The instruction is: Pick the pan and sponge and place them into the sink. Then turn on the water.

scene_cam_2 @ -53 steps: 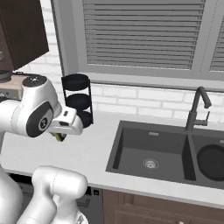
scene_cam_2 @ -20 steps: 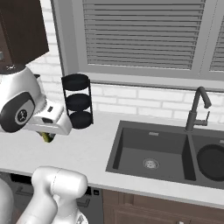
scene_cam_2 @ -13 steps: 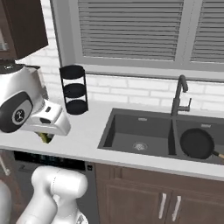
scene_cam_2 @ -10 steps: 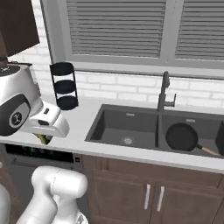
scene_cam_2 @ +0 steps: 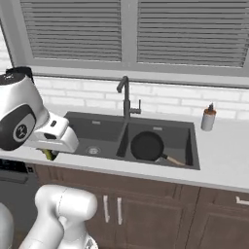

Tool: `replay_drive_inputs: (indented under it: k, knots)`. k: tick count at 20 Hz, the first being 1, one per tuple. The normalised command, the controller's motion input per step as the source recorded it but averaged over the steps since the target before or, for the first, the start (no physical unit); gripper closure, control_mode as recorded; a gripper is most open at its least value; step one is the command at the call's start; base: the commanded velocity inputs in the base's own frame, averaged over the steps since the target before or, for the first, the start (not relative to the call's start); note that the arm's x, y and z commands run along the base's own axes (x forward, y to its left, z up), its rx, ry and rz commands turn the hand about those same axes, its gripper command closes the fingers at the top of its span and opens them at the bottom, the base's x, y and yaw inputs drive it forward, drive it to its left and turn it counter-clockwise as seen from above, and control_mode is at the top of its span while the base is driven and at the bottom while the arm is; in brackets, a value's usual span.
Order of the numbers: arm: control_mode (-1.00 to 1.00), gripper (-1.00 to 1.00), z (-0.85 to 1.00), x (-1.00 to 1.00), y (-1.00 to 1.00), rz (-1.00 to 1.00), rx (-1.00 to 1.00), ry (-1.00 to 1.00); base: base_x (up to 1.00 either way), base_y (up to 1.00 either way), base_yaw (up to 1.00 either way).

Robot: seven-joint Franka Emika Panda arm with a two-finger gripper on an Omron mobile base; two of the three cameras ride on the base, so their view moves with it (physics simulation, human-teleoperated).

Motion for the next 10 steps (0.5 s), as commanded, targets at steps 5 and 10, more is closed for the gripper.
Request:
replay_drive_inputs:
  k: [5, 10]
  knots:
    - [1.0, 1.0, 0.0, 0.0, 0.0, 0.0, 0.0, 0.0, 0.0, -1.0, 0.0]
    - [1.0, 1.0, 0.0, 0.0, 0.0, 0.0, 0.0, 0.0, 0.0, -0.98, 0.0]
